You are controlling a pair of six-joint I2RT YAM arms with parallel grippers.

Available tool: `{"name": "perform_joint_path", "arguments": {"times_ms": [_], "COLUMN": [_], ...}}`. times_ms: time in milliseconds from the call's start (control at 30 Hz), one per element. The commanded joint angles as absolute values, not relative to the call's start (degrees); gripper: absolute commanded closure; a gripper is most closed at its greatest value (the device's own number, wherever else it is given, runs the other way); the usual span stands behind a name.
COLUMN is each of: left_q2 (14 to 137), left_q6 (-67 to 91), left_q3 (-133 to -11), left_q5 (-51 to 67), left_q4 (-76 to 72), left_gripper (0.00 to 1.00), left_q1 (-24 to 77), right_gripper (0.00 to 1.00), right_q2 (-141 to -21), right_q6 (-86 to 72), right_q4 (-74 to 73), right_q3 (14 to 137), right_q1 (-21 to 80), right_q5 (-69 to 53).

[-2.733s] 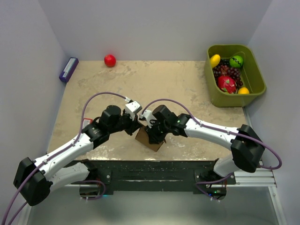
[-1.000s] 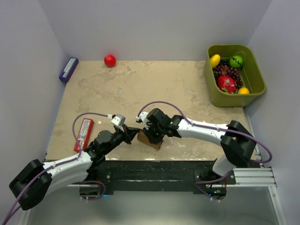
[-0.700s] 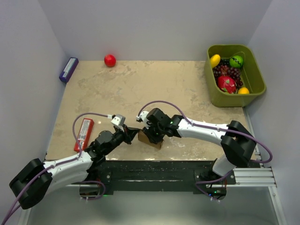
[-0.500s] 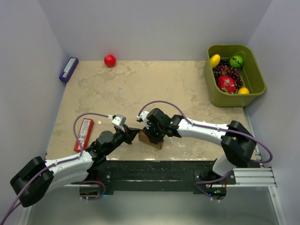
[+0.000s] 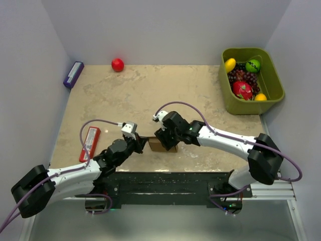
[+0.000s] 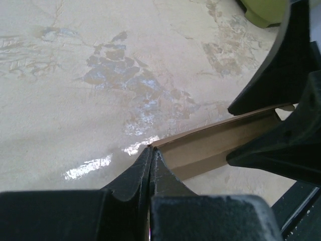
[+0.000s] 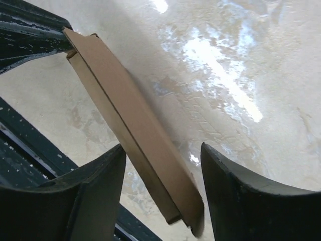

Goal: Fold the paper box

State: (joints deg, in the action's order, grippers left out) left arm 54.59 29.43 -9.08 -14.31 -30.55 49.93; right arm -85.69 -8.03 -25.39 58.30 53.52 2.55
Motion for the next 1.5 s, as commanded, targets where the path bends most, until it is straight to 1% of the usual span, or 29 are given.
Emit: {"name": "perform_joint_path", "arguments": {"times_ms": [0, 33, 67, 267, 400, 500, 567, 733, 833, 1467], "left_q2": [57.74, 58.18, 59.23, 62.83, 63.98, 64.60, 64.69, 64.69, 64.51, 63.90], "left_q6": [28.39, 28.04, 28.04, 27.77, 27.77, 28.21, 28.39, 28.56, 28.65, 28.48], "left_q3": [-11.86, -12.82, -13.35, -16.96, -18.37, -18.63, -18.72, -18.72, -18.90, -18.81], "left_q5": [-20.21, -20.48, -20.91, -24.87, -27.33, -27.77, -28.21, -28.56, -28.74, -30.41], "left_q4": [-20.48, -19.96, -19.52, -17.32, -16.61, -16.61, -16.61, -16.44, -16.17, -15.56], "left_gripper": [1.00, 1.00, 1.00, 1.00, 1.00, 1.00, 1.00, 1.00, 1.00, 1.00], "left_q1": [52.38, 52.82, 53.69, 57.30, 59.32, 60.12, 60.47, 61.00, 61.26, 62.49], "right_gripper": [0.35, 0.26, 0.25, 0.23, 0.23, 0.26, 0.30, 0.45, 0.51, 0.69], "right_q2": [-82.18, -81.92, -81.65, -79.28, -77.44, -76.29, -75.68, -74.88, -74.88, -76.82], "right_q6": [-10.63, -11.33, -11.95, -15.55, -18.19, -19.68, -20.30, -21.09, -21.27, -22.59], "right_q4": [-28.03, -28.65, -29.26, -32.60, -36.11, -37.35, -37.62, -36.56, -36.13, -35.42], "right_q3": [60.38, 60.55, 60.73, 60.82, 60.65, 60.03, 58.98, 57.04, 56.52, 55.90], "right_q1": [53.09, 53.09, 53.09, 53.09, 53.09, 52.91, 53.09, 53.00, 52.91, 52.91], "right_q5": [6.94, 7.55, 8.86, 13.44, 17.83, 18.19, 18.54, 17.94, 16.88, 17.75]}}
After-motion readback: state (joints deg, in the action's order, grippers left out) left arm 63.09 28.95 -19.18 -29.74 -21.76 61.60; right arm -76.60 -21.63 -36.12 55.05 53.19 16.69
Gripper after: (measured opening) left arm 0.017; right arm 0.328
